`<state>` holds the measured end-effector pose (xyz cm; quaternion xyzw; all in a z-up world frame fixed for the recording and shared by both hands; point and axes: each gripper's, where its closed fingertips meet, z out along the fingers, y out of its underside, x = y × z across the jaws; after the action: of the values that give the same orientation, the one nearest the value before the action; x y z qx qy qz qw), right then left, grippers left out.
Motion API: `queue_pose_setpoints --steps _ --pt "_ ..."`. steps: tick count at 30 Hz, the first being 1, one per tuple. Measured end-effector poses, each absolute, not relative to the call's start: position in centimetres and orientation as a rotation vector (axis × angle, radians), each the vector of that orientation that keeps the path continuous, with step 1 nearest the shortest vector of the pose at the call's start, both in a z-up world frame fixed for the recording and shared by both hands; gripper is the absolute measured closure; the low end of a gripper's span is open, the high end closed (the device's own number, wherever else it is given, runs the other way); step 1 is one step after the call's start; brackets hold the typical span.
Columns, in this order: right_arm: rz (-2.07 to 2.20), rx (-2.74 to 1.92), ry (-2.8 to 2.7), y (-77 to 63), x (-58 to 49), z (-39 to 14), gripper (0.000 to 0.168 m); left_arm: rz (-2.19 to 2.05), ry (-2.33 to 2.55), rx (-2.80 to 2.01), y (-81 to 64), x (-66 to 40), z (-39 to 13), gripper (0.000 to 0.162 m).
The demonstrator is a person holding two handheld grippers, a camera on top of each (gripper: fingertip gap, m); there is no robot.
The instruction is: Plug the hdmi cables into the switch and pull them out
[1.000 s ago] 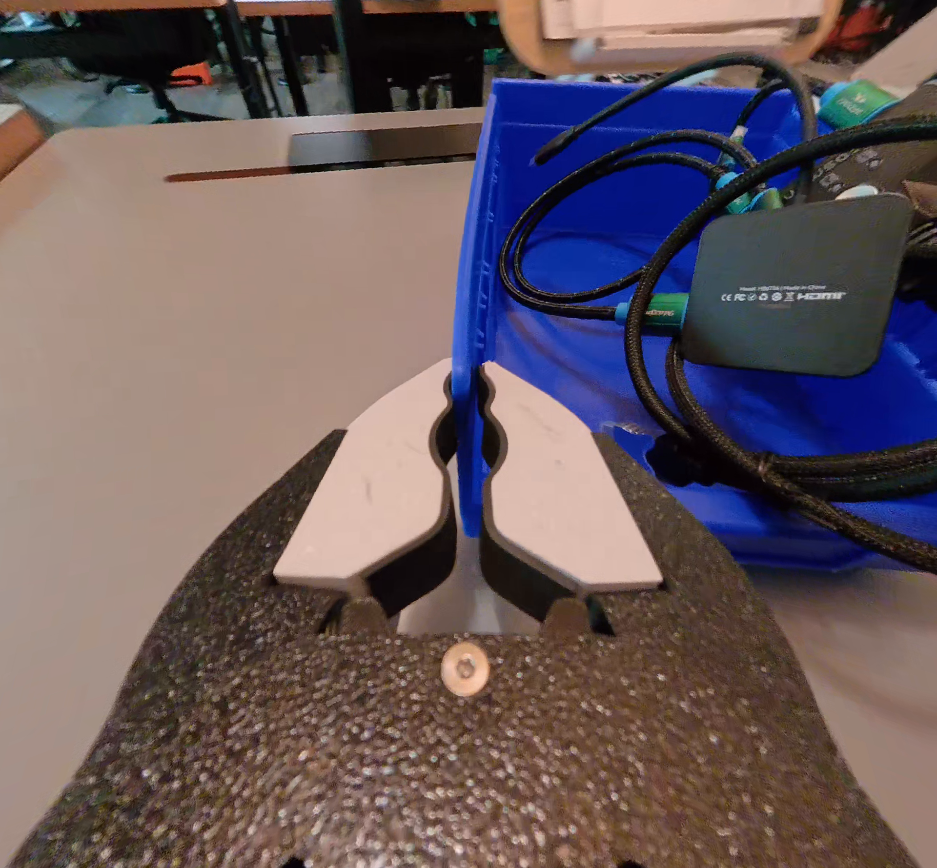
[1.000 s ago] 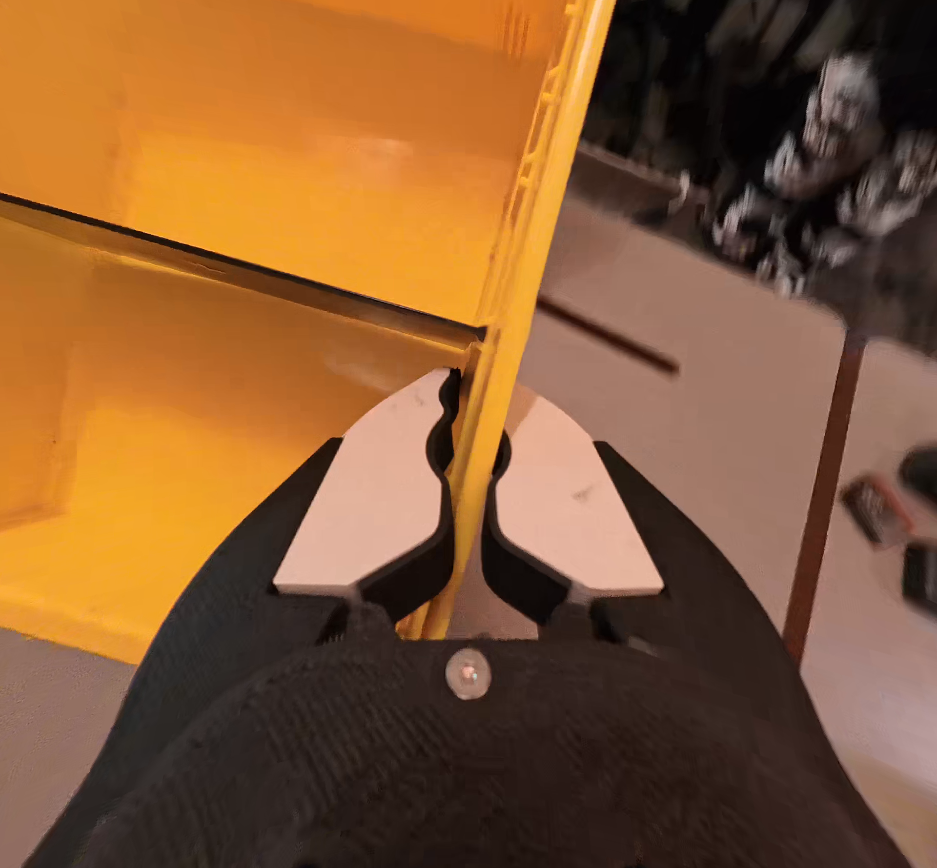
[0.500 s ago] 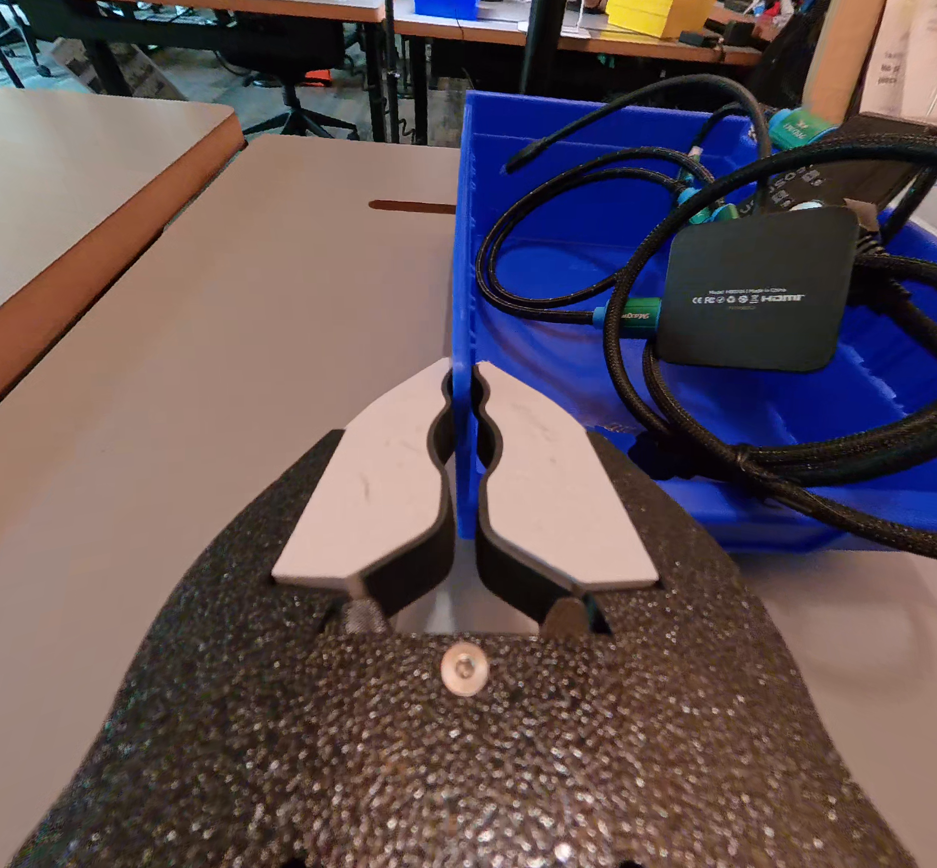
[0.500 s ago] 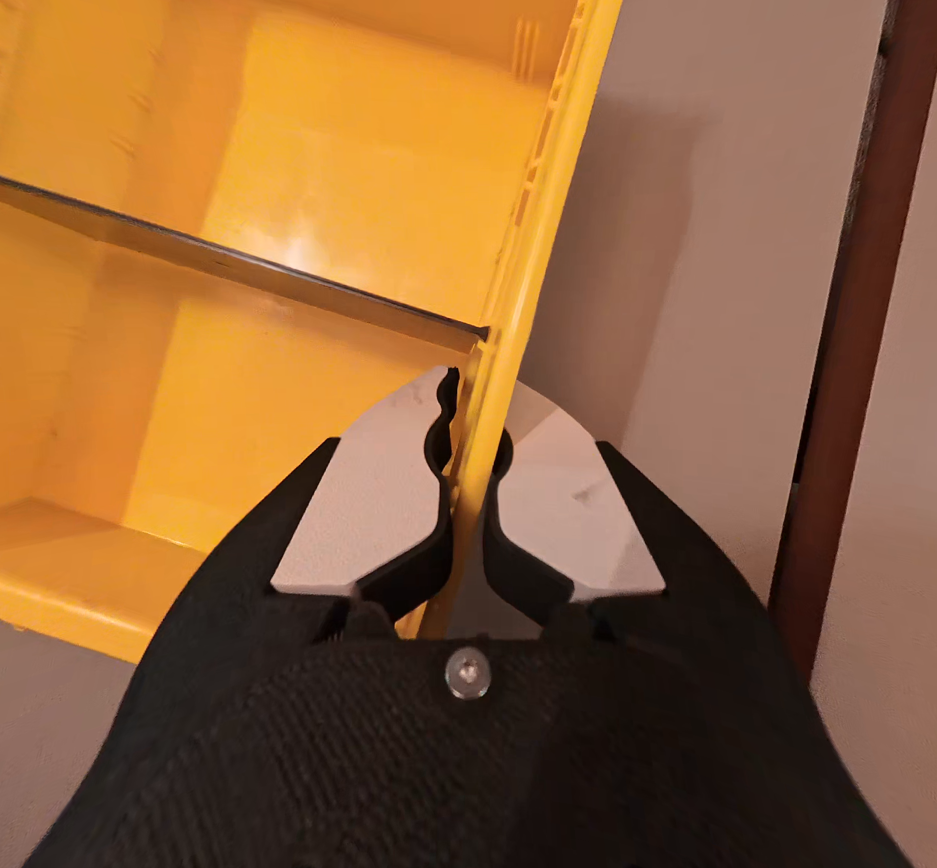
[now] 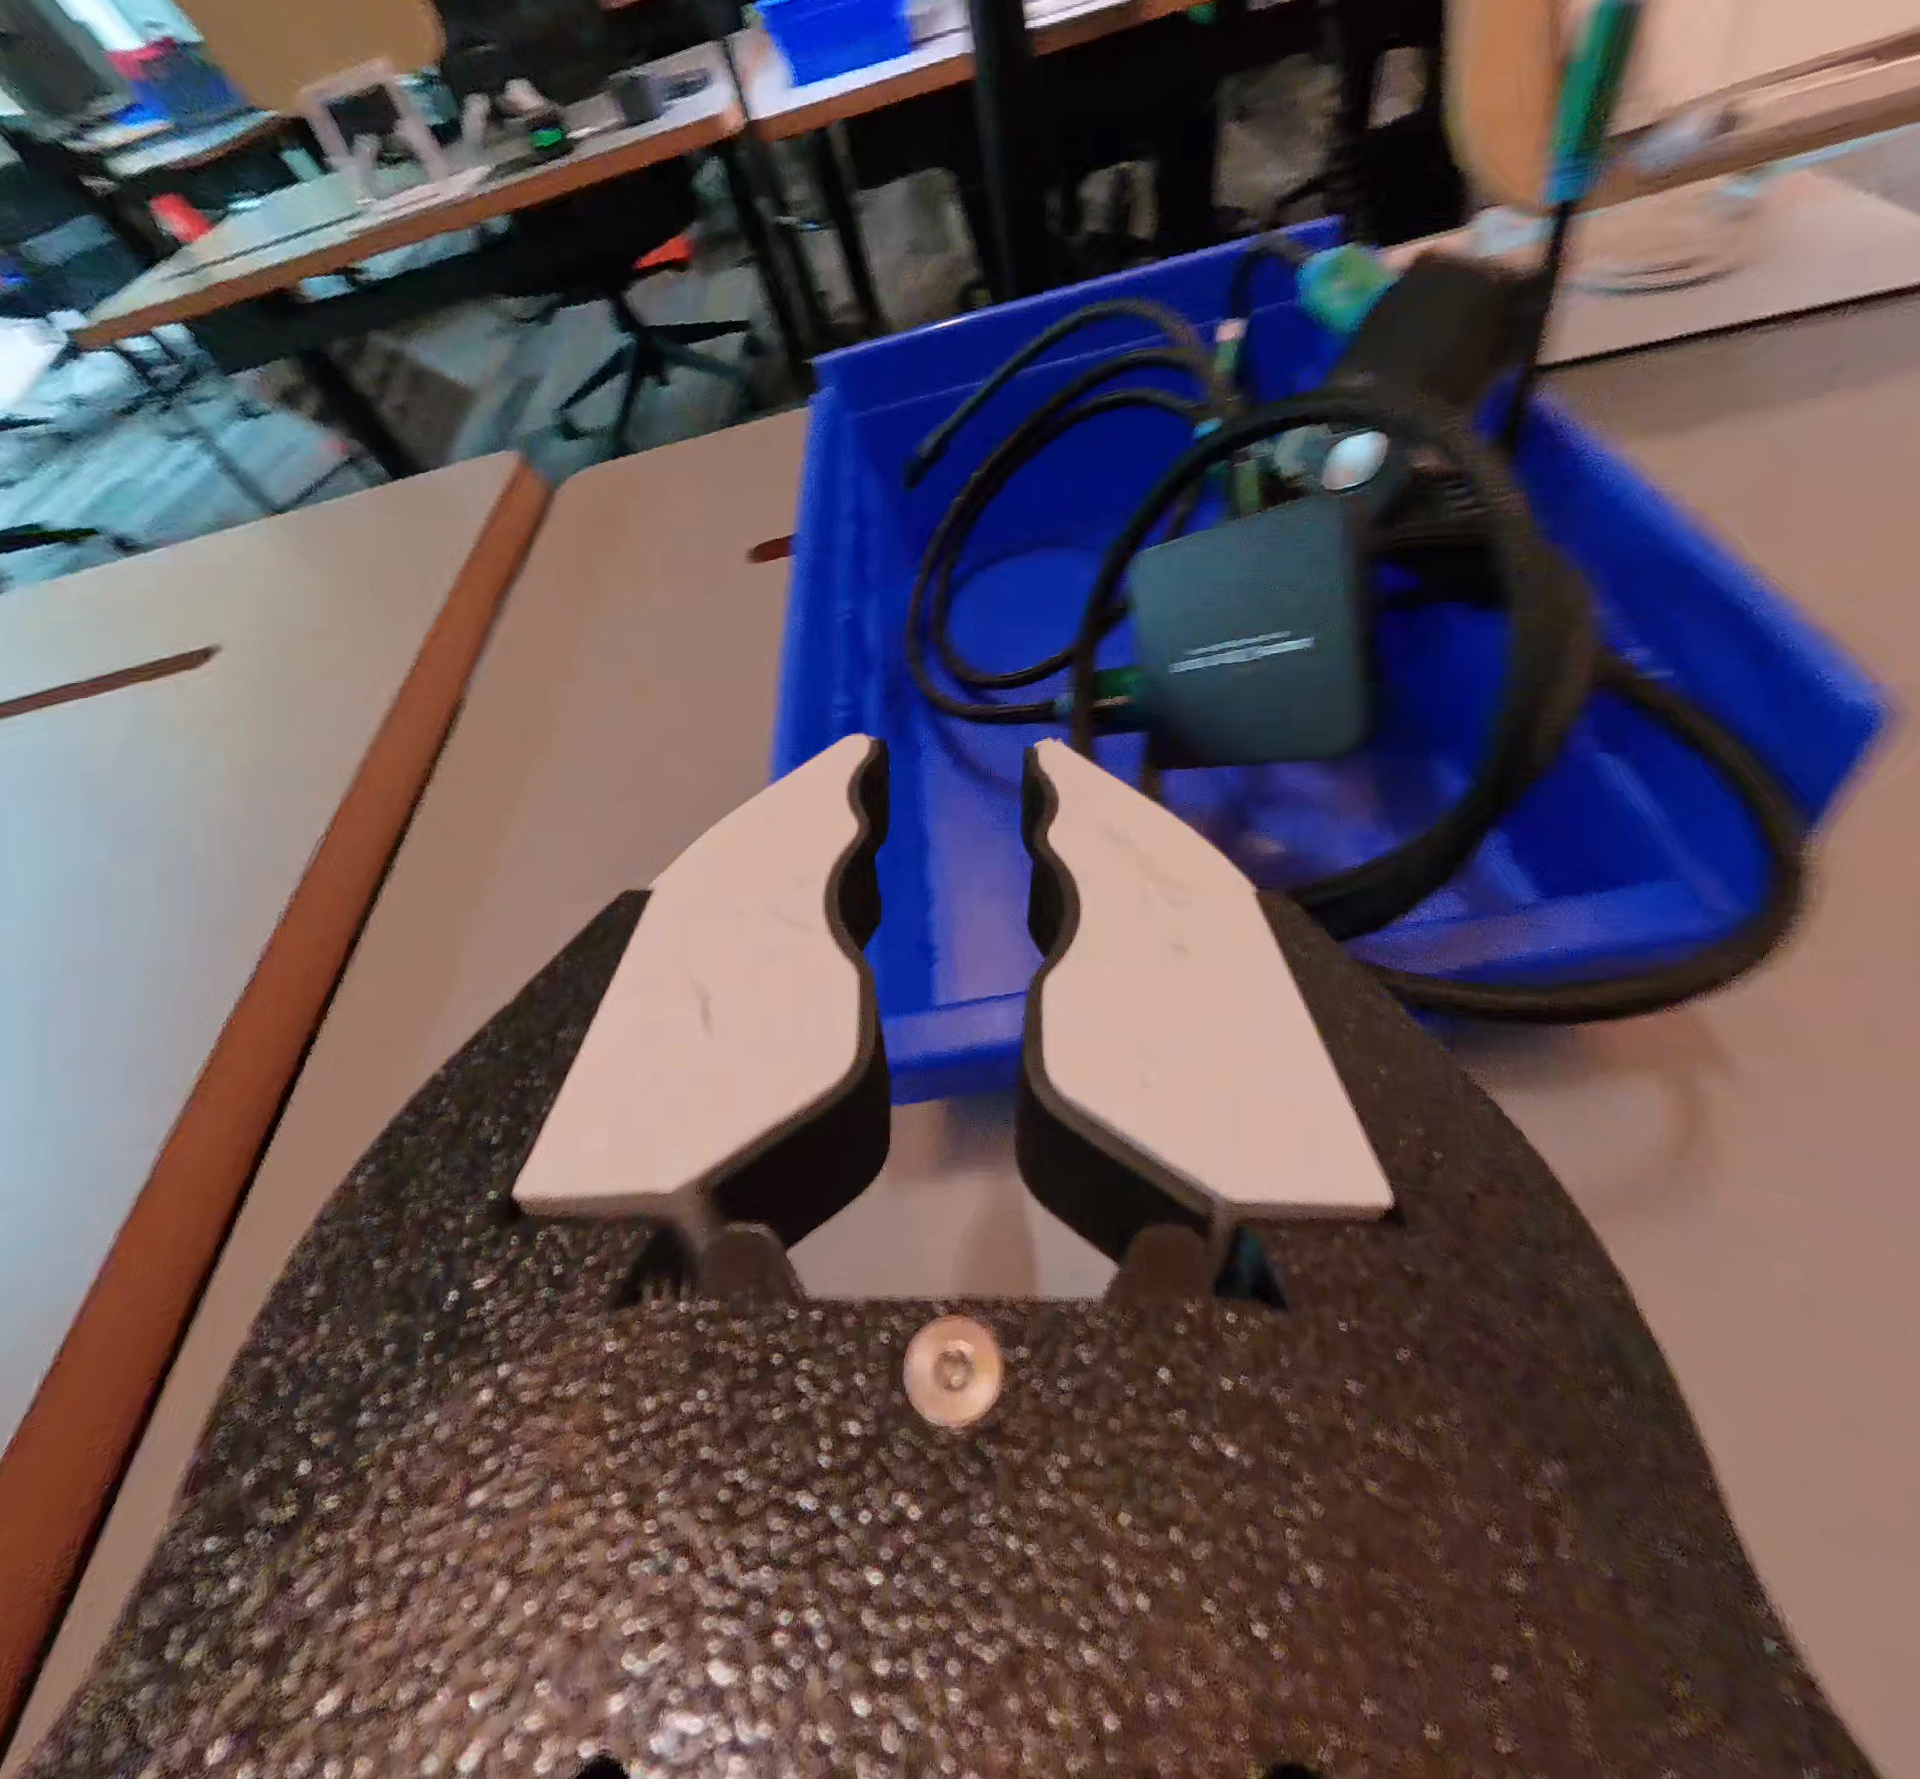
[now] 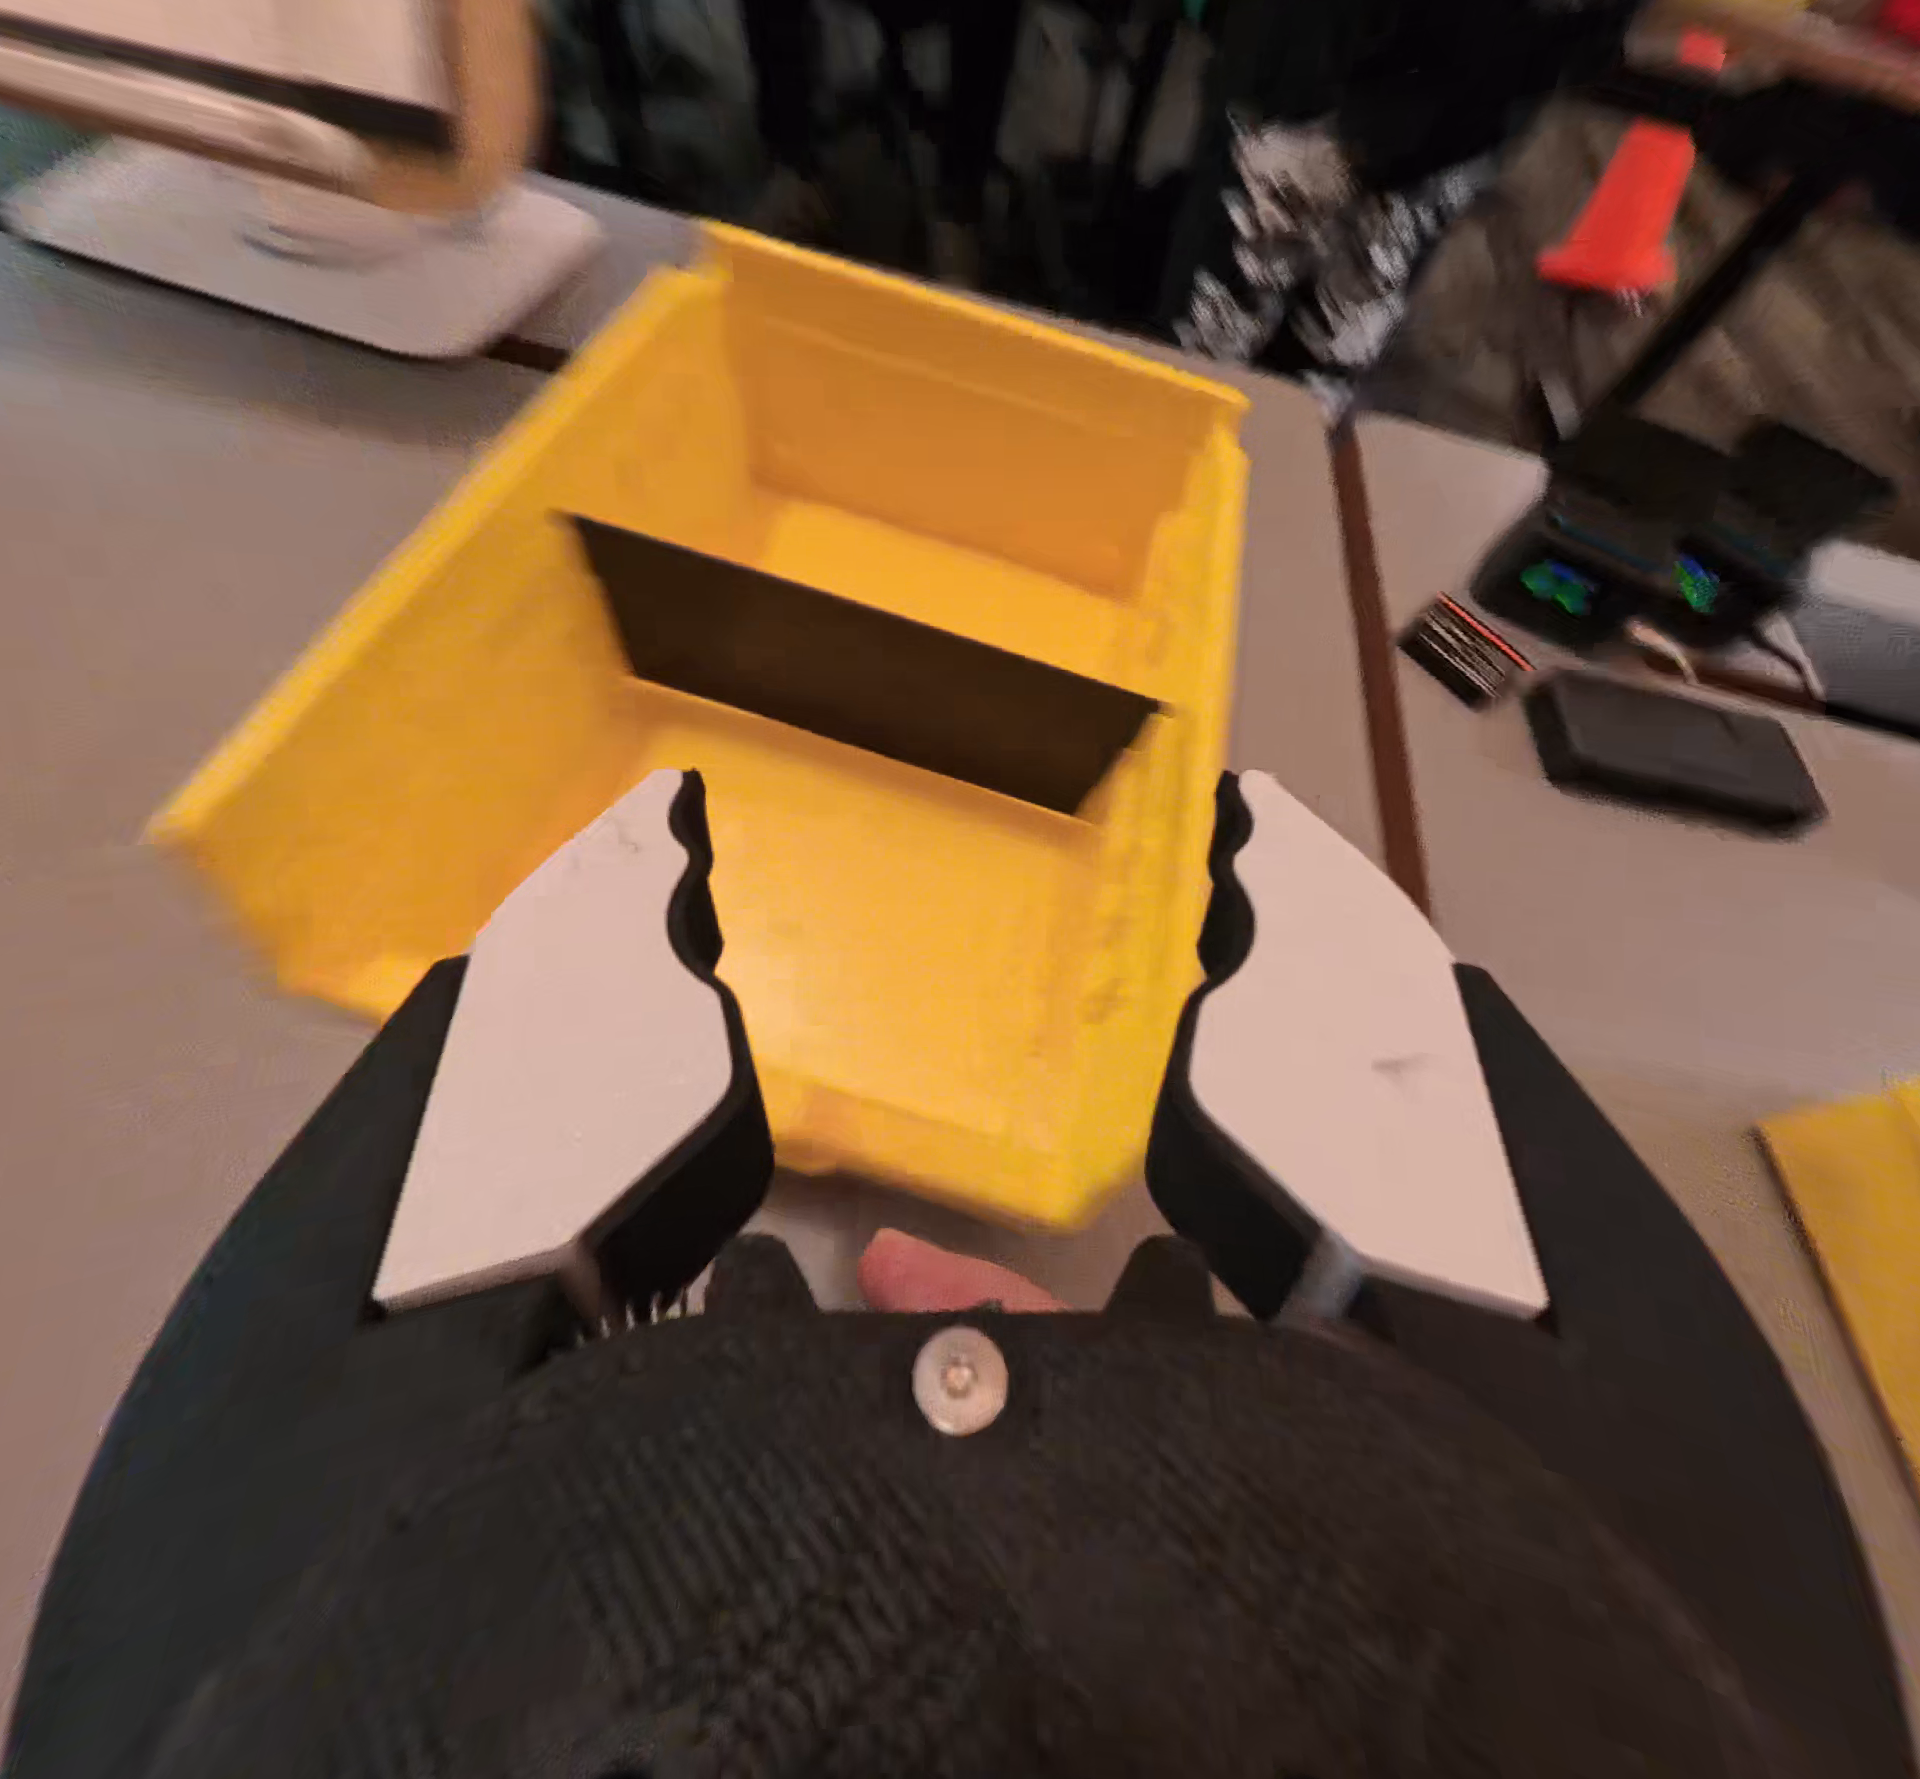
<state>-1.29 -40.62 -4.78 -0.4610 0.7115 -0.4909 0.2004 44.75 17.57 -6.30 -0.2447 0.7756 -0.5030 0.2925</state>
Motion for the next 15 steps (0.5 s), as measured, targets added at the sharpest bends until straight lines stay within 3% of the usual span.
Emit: queue_pose_setpoints --steps 6,8,12,15 --pt "-1.324 -1.312 1.692 -28.8 2.4 -6.9 0.089 -1.55 2.164 -0.511 11.8 40.3 -2.6 0.139" --pt "-1.242 -1.34 1.737 -27.5 3.1 -7.8 0.084 -1.548 2.229 -0.436 9.9 38.8 -2.1 0.138" --pt "-1.228 -1.302 1.659 -24.8 4.6 -8.3 0.091 -1.342 2.412 -0.3 7.0 36.6 -3.6 0.135" --pt "-1.188 -1.542 1.638 -23.7 4.5 -9.7 0.084 -1.042 2.412 -0.216 6.3 37.6 -4.8 0.129"
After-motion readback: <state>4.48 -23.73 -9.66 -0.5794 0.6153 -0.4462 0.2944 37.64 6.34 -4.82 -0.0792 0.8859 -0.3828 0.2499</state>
